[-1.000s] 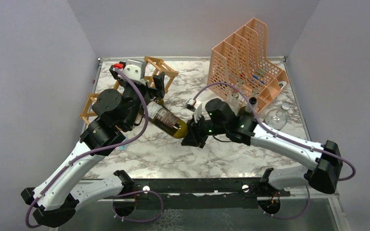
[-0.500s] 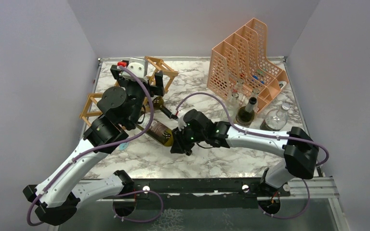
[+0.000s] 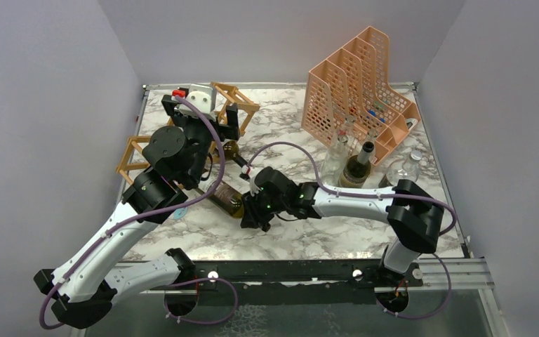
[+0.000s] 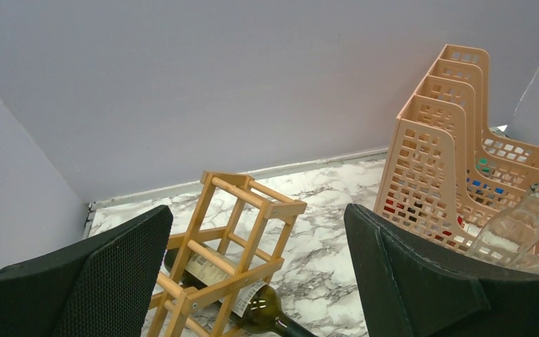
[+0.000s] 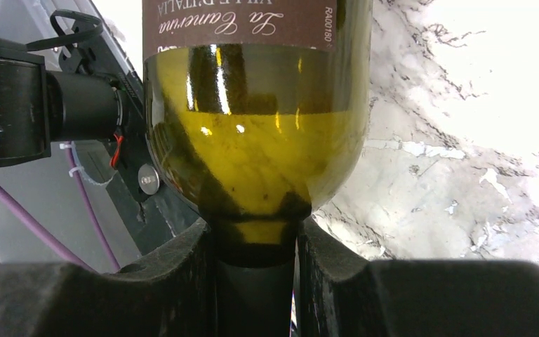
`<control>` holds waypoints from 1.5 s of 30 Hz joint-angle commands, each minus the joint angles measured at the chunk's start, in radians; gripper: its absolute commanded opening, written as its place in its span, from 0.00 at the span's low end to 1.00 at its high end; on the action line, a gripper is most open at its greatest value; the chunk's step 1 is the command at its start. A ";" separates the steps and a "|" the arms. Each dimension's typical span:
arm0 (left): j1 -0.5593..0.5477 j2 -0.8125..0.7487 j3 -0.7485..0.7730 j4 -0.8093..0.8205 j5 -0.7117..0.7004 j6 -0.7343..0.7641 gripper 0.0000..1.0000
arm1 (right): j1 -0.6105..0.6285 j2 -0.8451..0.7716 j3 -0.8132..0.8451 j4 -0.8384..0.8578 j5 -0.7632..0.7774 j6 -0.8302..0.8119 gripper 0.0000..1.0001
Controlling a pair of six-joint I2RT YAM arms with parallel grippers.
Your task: Put the wine bottle on the wine rack
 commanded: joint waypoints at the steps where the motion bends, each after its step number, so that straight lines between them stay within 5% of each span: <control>1: -0.003 -0.019 -0.016 0.012 -0.017 0.011 0.99 | 0.019 0.018 0.083 0.158 0.013 0.004 0.01; 35: -0.004 -0.078 0.007 -0.039 0.037 0.016 0.99 | 0.071 0.394 0.468 0.165 0.233 0.174 0.01; 45: -0.003 -0.094 0.006 -0.045 0.050 0.039 0.99 | 0.069 0.543 0.698 0.041 0.228 0.097 0.12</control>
